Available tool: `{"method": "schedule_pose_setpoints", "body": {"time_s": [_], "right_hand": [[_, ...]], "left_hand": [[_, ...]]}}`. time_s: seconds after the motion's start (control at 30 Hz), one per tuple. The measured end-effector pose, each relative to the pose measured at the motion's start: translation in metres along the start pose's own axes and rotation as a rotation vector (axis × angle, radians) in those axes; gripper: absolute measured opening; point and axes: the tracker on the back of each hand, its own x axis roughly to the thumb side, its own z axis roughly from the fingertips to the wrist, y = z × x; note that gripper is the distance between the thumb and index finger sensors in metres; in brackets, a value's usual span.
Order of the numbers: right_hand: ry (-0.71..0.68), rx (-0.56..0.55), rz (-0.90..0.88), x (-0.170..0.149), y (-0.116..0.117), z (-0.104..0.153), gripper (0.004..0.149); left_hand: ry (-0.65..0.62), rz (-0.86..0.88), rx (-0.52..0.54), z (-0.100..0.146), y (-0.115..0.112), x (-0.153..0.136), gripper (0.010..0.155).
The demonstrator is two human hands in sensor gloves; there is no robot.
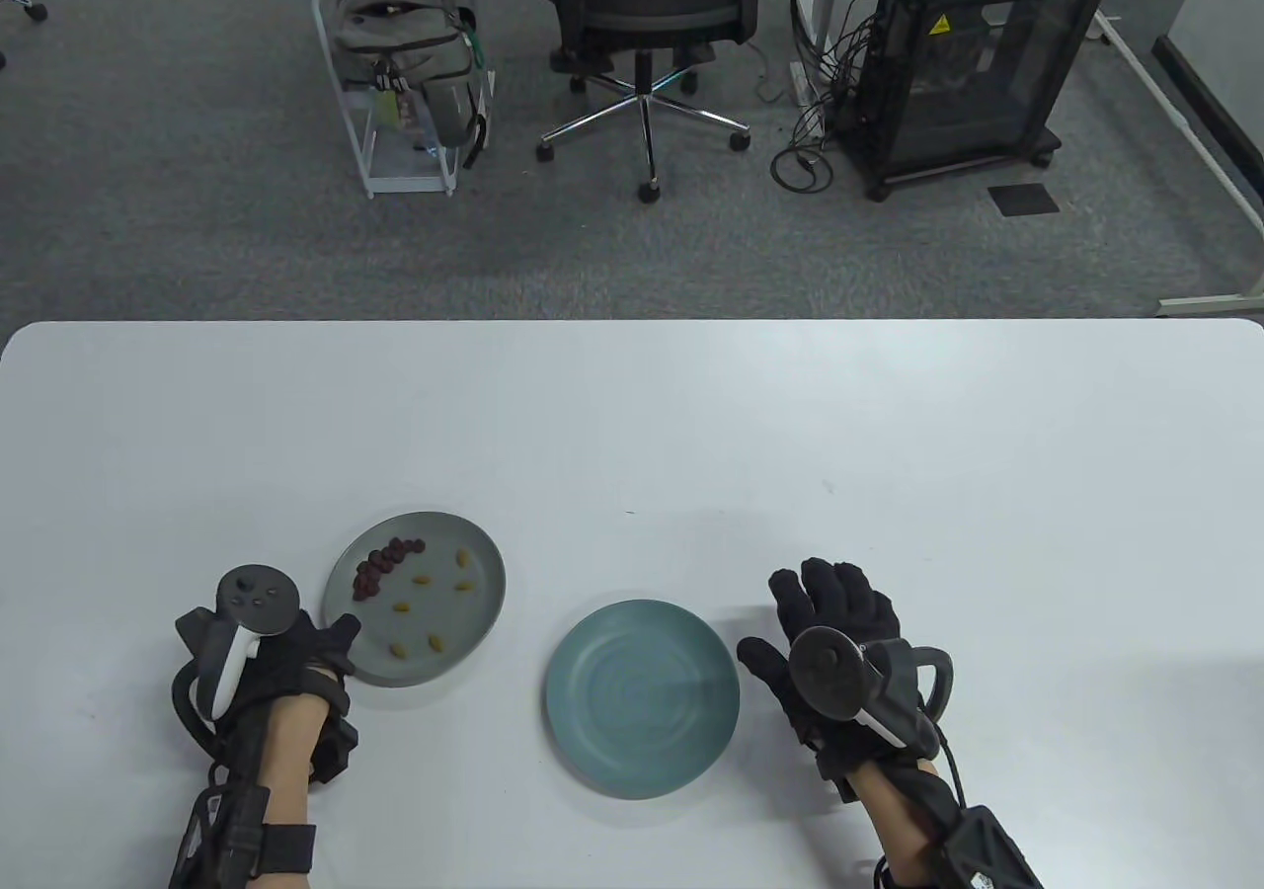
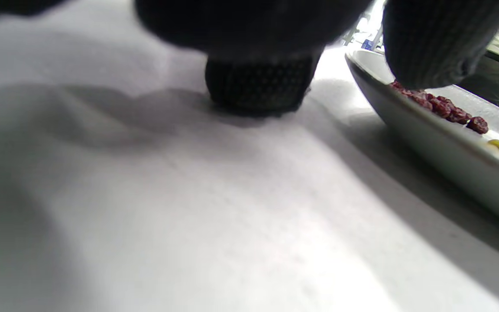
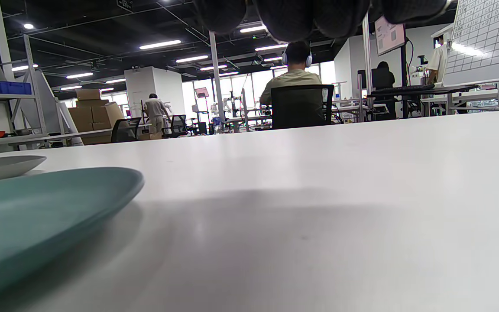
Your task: Pick raisins with hand pinch into plate
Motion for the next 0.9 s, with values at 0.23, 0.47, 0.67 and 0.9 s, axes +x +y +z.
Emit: {"method": "schedule_pose_setpoints", "body": {"time_s": [0.23, 0.47, 0.67, 0.9], "right_hand": [[0.012, 0.032, 0.003, -0.002, 0.003, -0.001, 0.079], [0.014, 0.049, -0.001, -0.001, 0.004, -0.002, 0.079], [0.023, 0.064, -0.013, -0.002, 0.006, -0.002, 0.080], [0.030, 0.063, -0.023, -0.003, 0.008, -0.002, 0.080]], "left_hand": [[0.027, 0.001, -0.006, -0.004, -0.007, 0.005, 0.061], [0.065, 0.171, -0.024, -0.009, -0.009, -0.004, 0.050], [0.099, 0.352, -0.046, -0.013, -0.010, -0.017, 0.045], [0.063, 0.439, -0.102, -0.017, -0.010, -0.025, 0.044]]}}
